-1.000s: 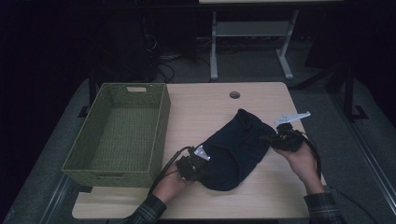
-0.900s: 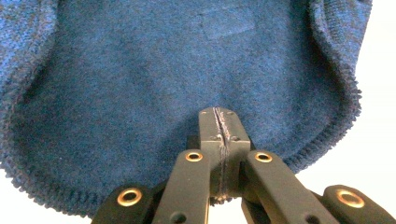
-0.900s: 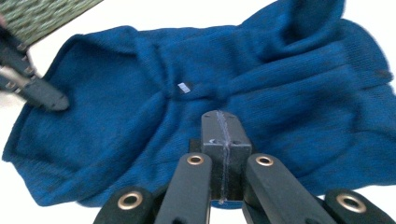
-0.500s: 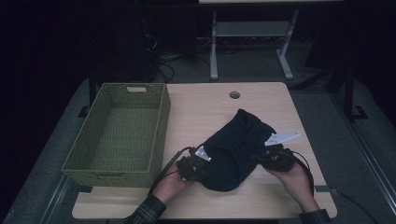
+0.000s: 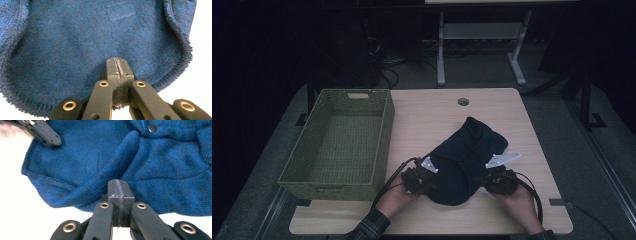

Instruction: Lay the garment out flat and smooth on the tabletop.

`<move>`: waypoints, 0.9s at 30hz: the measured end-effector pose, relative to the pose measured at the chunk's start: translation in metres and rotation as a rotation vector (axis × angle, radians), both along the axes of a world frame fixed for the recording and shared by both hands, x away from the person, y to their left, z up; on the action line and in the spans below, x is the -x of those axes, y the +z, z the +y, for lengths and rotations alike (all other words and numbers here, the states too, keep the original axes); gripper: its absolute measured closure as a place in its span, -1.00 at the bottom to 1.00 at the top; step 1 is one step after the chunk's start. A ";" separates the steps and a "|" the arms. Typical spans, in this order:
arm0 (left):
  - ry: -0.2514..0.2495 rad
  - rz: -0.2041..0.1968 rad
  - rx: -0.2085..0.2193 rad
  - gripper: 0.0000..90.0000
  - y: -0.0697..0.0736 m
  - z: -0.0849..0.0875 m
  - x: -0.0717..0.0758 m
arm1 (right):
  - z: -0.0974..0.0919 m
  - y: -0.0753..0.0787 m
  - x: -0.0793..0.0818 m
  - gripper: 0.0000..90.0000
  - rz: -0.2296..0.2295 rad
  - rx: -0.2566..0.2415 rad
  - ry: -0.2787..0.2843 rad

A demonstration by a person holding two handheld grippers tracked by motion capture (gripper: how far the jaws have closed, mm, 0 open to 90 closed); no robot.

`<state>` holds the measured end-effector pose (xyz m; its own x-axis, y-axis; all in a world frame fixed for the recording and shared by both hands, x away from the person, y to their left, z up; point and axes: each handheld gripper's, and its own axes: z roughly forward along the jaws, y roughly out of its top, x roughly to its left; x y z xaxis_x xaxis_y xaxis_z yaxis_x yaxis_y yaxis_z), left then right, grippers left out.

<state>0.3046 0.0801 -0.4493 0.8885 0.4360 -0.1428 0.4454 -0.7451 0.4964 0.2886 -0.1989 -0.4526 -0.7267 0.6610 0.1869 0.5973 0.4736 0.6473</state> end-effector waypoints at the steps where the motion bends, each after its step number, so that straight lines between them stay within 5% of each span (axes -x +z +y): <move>1: 0.002 0.004 0.003 0.99 0.000 0.000 0.000 | 0.001 -0.001 0.000 1.00 0.002 0.018 -0.003; 3: 0.013 0.008 0.011 0.99 0.000 -0.001 0.000 | 0.003 -0.008 -0.001 1.00 0.002 0.049 0.001; 12: 0.032 0.010 0.053 0.99 0.017 -0.005 -0.013 | 0.003 -0.010 0.001 1.00 -0.006 0.048 -0.009; 27: 0.119 -0.053 0.074 0.99 0.043 -0.026 -0.078 | 0.005 -0.010 0.003 1.00 -0.023 0.069 0.000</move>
<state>0.3830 0.0544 -0.4064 0.8386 0.5283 -0.1329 0.4998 -0.6491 0.5734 0.2855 -0.1936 -0.4622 -0.7303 0.6718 0.1239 0.5826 0.5178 0.6265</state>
